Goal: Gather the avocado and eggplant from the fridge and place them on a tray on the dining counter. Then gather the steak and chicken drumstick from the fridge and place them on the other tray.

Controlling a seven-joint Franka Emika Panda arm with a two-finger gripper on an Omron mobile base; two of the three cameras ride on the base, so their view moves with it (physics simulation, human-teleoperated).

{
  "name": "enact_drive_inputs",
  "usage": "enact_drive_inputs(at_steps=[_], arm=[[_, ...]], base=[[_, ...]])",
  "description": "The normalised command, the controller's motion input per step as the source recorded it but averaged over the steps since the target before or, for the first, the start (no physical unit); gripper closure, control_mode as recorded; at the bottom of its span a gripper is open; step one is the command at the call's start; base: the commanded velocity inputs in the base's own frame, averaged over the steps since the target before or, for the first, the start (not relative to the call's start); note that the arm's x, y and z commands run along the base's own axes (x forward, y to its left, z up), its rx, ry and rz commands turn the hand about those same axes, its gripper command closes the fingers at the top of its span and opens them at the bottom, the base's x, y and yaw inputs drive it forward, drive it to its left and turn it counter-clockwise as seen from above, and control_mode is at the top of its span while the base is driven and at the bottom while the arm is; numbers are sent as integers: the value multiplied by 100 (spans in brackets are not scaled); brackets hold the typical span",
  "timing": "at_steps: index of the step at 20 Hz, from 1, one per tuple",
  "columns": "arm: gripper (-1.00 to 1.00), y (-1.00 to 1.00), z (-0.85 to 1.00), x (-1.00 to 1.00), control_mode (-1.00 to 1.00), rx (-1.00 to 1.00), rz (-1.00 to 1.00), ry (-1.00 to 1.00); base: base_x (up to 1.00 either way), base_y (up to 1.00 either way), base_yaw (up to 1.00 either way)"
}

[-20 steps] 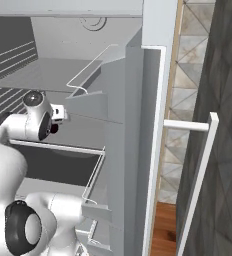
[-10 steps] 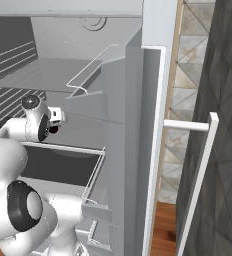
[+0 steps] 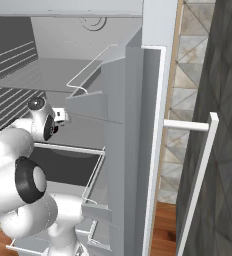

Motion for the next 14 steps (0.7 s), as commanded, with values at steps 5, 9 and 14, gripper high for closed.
enact_drive_inputs(at_steps=[5,9,14], arm=[[-100,15,-20,18,-100,-4,0,1],[-100,17,-19,15,-100,-3,0,1],[-100,8,-13,20,-100,0,0,0]], base=[[0,0,0],[0,0,0],[0,0,0]])
